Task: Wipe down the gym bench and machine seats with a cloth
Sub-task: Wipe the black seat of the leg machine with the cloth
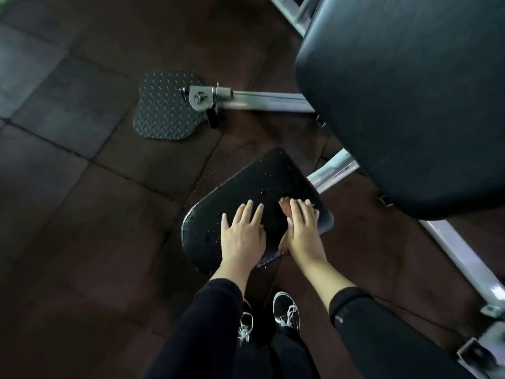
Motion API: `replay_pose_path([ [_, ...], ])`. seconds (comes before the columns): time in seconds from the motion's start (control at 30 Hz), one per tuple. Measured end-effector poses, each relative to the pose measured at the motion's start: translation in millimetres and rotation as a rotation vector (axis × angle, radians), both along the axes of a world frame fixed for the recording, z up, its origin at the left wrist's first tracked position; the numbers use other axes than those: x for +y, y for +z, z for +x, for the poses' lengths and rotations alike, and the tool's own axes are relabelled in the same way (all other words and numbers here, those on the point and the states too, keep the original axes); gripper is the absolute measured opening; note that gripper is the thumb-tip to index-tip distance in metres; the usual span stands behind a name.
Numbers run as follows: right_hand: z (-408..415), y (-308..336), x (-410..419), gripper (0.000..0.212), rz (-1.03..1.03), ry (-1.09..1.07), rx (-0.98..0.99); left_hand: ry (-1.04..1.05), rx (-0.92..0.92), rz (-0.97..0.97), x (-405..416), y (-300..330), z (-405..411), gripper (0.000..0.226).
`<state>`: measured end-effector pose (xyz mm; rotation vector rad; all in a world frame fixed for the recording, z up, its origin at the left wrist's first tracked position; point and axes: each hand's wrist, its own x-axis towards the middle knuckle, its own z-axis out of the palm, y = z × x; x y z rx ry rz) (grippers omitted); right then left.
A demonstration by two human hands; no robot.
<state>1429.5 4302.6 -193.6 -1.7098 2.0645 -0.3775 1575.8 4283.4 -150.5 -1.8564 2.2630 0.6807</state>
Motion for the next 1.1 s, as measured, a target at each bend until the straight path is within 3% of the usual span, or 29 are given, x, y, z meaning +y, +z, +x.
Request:
replay_pose_path([
  [0.3, -10.9, -40.0, -7.5, 0.052, -0.028, 0.216, 0.189, -0.099, 0.075, -0.218, -0.6, -72.2, -2.9, 0.056],
  [0.8, -27.4, -51.1, -41.1, 0.05, -0.108, 0.201, 0.237, -0.067, 0.052, -0.275, 9.2, -87.9, -3.8, 0.055],
  [1.1, -73.5, -51.0, -4.7, 0.049, -0.043, -0.103, 0.108, -0.067, 0.025, -0.258, 9.0, -87.4, -4.9, 0.056],
])
